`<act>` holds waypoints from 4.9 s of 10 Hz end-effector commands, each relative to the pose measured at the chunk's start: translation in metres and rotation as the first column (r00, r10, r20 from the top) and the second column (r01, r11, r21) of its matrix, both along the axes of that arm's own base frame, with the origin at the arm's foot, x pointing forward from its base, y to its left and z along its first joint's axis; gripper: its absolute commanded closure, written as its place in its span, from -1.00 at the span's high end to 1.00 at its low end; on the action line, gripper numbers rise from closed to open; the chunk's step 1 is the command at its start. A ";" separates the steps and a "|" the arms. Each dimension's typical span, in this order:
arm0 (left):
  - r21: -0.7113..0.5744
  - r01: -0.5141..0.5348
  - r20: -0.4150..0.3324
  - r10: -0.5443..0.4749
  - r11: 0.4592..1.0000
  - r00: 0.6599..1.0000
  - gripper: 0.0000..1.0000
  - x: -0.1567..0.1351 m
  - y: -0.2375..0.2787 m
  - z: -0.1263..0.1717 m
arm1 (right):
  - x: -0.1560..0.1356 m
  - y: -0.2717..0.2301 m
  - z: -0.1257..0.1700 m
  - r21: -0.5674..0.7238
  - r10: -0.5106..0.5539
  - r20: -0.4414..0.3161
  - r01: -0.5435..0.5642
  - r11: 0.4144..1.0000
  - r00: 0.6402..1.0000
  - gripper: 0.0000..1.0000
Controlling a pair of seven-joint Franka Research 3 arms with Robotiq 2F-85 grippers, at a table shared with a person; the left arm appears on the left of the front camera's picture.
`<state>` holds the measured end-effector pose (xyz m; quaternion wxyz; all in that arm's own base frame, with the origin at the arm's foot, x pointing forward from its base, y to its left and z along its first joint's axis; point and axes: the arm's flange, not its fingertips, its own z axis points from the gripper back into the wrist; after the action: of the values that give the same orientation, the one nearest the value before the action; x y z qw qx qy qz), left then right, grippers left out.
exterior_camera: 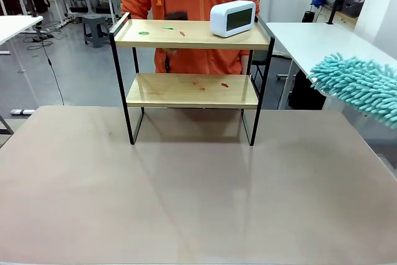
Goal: Clean the shelf.
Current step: Clean the specific tier of the Shelf with the Duster once objects are removed.
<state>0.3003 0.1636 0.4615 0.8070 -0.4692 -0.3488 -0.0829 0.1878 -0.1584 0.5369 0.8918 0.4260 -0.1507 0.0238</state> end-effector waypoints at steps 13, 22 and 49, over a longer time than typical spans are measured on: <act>-0.011 0.004 0.033 -0.004 1.000 0.999 1.00 0.001 -0.002 0.000 | -0.024 0.209 0.050 -0.419 0.377 0.160 -0.284 0.863 0.912 -0.75; -0.011 0.004 0.033 -0.004 1.000 0.999 1.00 0.001 -0.002 0.000 | 0.100 0.286 0.002 -0.505 0.165 0.199 -0.043 0.862 0.966 -0.75; -0.011 0.004 0.033 -0.004 1.000 0.999 1.00 0.001 -0.002 0.000 | 0.114 0.285 -0.013 -0.205 0.751 0.008 -0.734 0.647 0.660 -0.75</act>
<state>0.3010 0.1643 0.4630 0.8065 -0.4701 -0.3484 -0.0848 0.3038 0.1560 0.5210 0.8336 0.3512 -0.0166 0.4259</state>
